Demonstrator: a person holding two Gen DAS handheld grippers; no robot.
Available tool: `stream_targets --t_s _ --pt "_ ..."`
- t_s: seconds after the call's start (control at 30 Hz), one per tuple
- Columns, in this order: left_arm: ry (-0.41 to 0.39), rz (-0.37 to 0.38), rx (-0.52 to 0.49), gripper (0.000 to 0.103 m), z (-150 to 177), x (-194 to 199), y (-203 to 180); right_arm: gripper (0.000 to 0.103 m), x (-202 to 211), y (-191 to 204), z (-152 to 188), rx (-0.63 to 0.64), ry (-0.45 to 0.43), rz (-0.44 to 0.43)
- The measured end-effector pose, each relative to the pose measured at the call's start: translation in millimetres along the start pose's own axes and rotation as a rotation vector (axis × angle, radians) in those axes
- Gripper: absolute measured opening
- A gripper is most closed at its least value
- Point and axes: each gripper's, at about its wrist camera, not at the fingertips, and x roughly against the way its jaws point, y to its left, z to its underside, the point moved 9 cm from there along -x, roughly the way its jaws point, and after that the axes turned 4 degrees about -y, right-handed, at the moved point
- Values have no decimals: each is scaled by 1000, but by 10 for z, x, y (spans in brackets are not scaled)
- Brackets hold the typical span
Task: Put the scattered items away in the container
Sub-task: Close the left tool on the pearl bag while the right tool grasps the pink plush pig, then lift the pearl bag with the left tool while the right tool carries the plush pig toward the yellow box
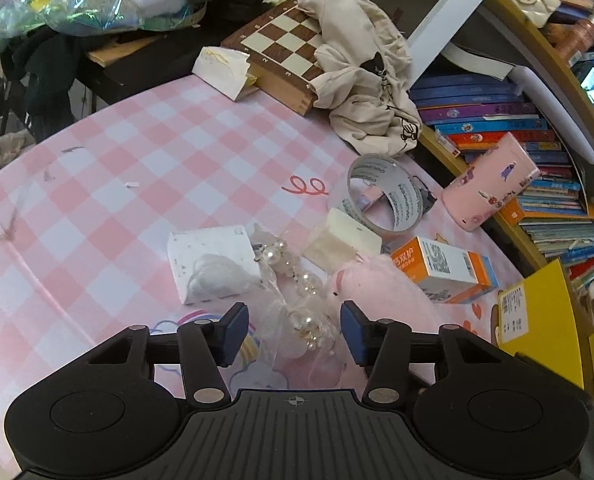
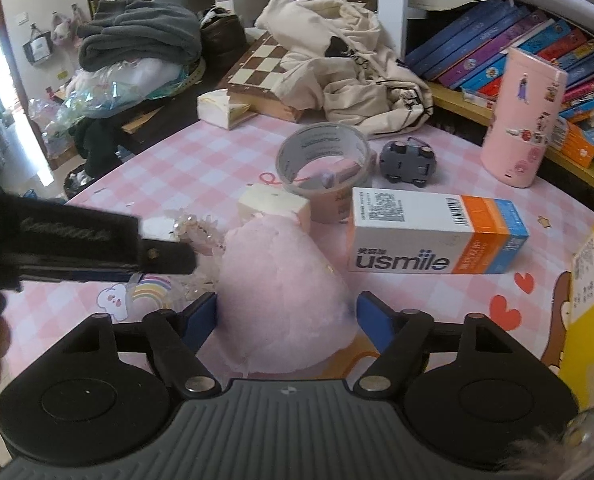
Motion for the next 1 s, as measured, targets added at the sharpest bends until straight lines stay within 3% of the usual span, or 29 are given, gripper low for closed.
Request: stream_targets --t_s 0.37,0.5,0.7,1.0 --pt "46 -14 89 39 40 -219 63 70 -53 11 16 20 10 -13" --pt "50 -6 96 21 54 -240 73 67 -37 14 24 22 15 -12" --pt "23 22 6 14 41 -127 -33 62 39 20 64 8 34 -8" --pt "4 55 -82 11 75 138 -95 61 256 28 157 -32 37 26"
